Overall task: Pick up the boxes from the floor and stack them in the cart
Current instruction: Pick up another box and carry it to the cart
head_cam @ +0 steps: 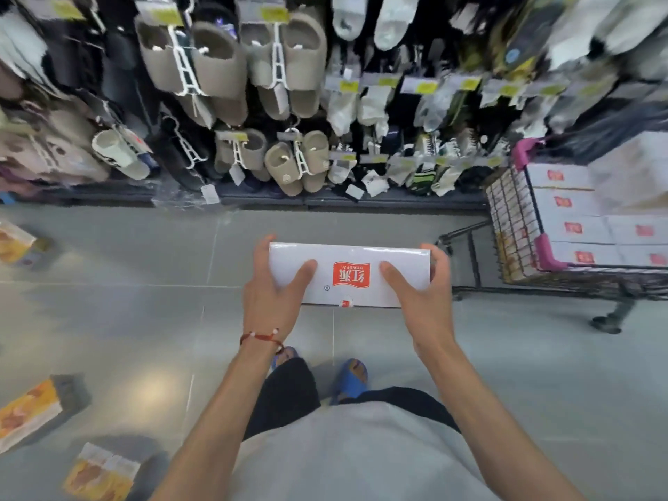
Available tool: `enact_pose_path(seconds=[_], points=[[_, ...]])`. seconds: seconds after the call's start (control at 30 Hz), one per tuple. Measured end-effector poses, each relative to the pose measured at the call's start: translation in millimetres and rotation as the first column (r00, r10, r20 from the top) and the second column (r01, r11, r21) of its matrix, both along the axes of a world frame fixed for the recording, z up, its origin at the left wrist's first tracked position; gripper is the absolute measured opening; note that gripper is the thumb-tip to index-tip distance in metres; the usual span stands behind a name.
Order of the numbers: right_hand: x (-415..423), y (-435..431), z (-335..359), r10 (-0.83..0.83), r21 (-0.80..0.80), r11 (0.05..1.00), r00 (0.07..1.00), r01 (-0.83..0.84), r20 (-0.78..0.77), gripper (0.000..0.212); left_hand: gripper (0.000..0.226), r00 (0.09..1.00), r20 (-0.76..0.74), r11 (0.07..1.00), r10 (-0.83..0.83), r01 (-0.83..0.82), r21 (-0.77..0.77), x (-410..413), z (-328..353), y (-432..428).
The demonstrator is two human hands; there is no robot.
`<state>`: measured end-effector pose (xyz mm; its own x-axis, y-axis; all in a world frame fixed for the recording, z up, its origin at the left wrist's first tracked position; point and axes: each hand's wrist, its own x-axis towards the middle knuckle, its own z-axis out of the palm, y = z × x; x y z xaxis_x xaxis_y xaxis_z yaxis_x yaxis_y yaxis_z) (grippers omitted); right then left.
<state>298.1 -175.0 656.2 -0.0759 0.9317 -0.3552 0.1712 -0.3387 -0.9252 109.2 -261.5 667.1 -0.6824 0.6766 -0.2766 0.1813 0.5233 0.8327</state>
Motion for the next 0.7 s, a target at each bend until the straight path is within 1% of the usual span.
enact_pose_path(seconds=[0.17, 0.33, 0.43, 0.53, 0.63, 0.7], points=[[61.1, 28.6, 4.1, -0.241, -0.004, 0.971, 0.971, 0.241, -0.007, 0.061, 0.056, 0.972, 0.019, 0.972, -0.235, 0.234, 0.038, 44.9, 1.7, 81.9], [105.5, 54.0, 11.4, -0.465, 0.01, 0.885, 0.886, 0.465, -0.009, 0.059, 0.055, 0.883, -0.009, 0.881, -0.47, 0.47, 0.063, 87.7, 1.7, 158.3], [125.3, 64.0, 18.1, -0.597, 0.016, 0.802, 0.802, 0.597, 0.003, 0.061, 0.055, 0.811, 0.002, 0.809, -0.585, 0.584, 0.072, 113.9, 8.7, 195.4], [141.2, 69.9, 22.4, -0.693, 0.025, 0.721, 0.72, 0.693, 0.016, 0.062, 0.055, 0.737, 0.014, 0.736, -0.676, 0.674, 0.066, 136.4, 12.7, 224.1], [156.0, 70.6, 27.6, -0.78, 0.045, 0.626, 0.625, 0.779, 0.022, 0.064, 0.054, 0.638, 0.001, 0.636, -0.77, 0.767, 0.078, 160.1, 16.7, 248.8], [168.3, 70.8, 27.8, -0.828, 0.048, 0.561, 0.561, 0.827, 0.009, 0.061, 0.054, 0.577, -0.001, 0.575, -0.817, 0.814, 0.082, 178.8, 16.4, 264.4]])
